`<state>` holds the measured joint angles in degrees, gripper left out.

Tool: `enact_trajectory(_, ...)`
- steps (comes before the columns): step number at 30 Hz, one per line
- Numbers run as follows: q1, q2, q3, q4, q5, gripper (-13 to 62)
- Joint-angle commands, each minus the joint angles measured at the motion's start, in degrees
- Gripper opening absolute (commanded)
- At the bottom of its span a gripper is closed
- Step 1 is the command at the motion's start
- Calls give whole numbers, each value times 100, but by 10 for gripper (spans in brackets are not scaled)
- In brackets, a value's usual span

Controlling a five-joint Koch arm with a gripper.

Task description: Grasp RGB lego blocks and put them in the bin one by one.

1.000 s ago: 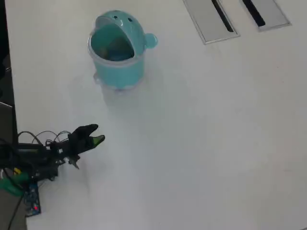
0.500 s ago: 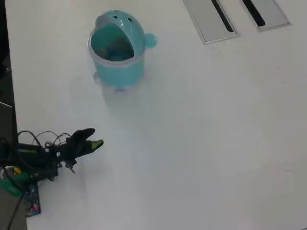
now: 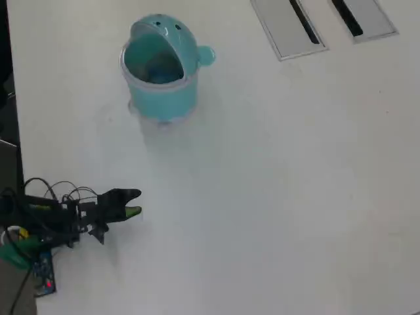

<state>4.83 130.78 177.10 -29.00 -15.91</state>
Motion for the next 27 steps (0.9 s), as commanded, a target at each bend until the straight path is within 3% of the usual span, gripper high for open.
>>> enact_trajectory(1, 18, 123, 457, 97, 202, 357)
enact_trajectory(27, -167, 62, 466, 2250, 237, 357)
